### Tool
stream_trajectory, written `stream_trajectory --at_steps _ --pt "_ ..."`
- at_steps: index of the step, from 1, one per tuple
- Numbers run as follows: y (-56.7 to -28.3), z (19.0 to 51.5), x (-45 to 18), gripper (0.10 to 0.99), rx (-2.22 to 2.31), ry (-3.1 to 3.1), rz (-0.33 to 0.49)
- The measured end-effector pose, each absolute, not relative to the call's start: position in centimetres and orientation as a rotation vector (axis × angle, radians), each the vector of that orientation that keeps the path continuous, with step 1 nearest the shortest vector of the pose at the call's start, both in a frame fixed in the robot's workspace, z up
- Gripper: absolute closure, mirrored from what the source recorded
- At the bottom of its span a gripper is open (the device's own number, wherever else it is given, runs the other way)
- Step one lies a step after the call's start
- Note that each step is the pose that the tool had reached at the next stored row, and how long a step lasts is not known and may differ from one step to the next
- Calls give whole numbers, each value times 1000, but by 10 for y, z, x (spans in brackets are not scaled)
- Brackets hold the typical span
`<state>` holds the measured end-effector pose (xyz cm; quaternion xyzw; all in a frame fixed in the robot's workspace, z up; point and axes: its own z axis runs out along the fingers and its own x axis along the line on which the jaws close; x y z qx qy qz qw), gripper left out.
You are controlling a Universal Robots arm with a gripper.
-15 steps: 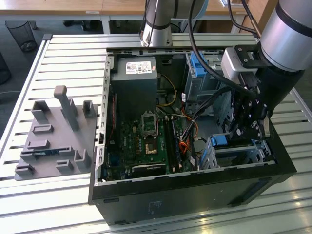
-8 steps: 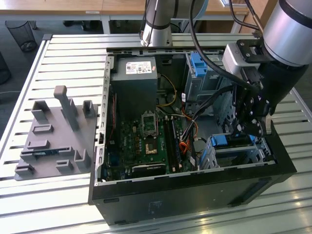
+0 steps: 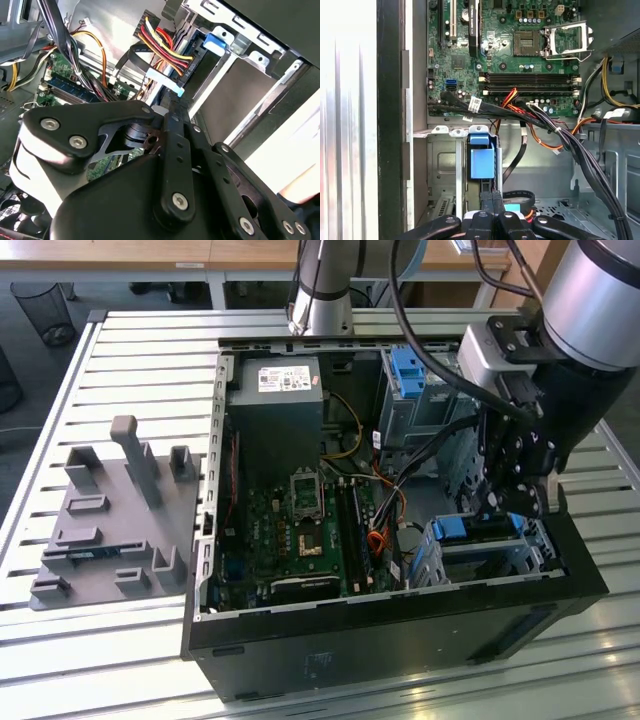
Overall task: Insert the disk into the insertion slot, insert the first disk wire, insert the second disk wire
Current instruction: 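Insert the second disk wire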
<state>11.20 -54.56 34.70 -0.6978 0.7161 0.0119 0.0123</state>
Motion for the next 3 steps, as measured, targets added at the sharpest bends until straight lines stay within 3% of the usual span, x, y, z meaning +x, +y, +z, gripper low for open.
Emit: stream_trajectory --at_steps 3 --pt "-546 347 112 980 -2175 2232 37"
